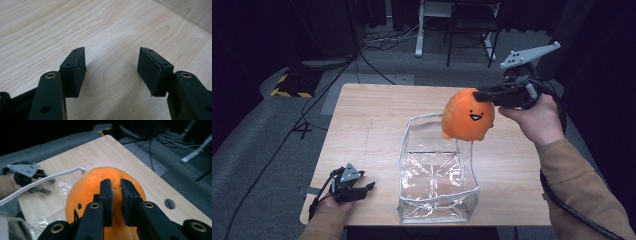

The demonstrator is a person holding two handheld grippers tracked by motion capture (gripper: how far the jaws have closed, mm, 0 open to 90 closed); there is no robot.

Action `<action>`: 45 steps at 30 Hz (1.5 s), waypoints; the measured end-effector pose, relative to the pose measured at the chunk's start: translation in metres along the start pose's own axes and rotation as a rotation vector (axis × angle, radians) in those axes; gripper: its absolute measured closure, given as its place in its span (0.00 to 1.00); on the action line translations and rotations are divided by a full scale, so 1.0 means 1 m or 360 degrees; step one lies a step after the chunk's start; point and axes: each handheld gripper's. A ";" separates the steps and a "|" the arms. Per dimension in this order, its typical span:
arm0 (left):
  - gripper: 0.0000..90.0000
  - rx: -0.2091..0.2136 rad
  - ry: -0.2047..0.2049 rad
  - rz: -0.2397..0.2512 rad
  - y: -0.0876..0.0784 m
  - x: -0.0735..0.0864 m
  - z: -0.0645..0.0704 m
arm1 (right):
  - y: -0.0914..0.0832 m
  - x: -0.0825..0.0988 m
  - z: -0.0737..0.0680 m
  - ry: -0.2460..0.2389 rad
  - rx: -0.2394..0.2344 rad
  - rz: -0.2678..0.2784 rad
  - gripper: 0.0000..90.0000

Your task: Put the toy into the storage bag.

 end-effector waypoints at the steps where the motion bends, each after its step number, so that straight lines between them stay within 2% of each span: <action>1: 0.45 0.0000 0.0000 0.0000 0.000 0.000 0.000 | 0.003 -0.001 -0.001 -0.0002 -0.0028 0.0006 0.89; 6: 0.45 0.0000 0.0000 0.0000 0.000 0.000 0.000 | 0.017 -0.006 -0.005 -0.0032 -0.0141 0.0018 0.89; 13: 0.45 0.0000 0.0002 -0.0002 0.000 0.000 0.000 | 0.026 -0.010 -0.010 -0.0039 -0.0161 0.0019 0.89; 24: 0.45 0.0001 0.0001 -0.0001 0.000 0.000 0.000 | 0.022 -0.021 -0.016 -0.0063 -0.0135 0.0027 0.89; 32: 0.45 0.0000 0.0002 -0.0001 0.000 0.000 0.000 | 0.026 -0.028 -0.027 -0.0084 -0.0177 0.0045 0.89; 36: 0.45 0.0000 0.0002 -0.0002 0.000 0.000 0.000 | 0.038 -0.026 -0.041 -0.0109 -0.0230 0.0019 0.89; 38: 0.45 0.0000 0.0002 -0.0002 0.000 0.000 0.000 | 0.039 -0.026 -0.043 -0.0114 -0.0236 0.0017 0.89; 42: 0.45 0.0000 0.0002 -0.0001 0.000 0.000 0.000 | 0.055 -0.022 -0.054 -0.0143 -0.0264 -0.0030 0.89; 45: 0.45 0.0001 0.0002 -0.0003 0.000 0.000 0.000 | 0.063 -0.019 -0.056 -0.0144 -0.0270 -0.0049 0.89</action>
Point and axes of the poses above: each handheld gripper's, and its own axes: y roughly forward along the jaws, x roughly out of its underside, z roughly to its right, and after that the axes turned 15 degrees about x, right-handed
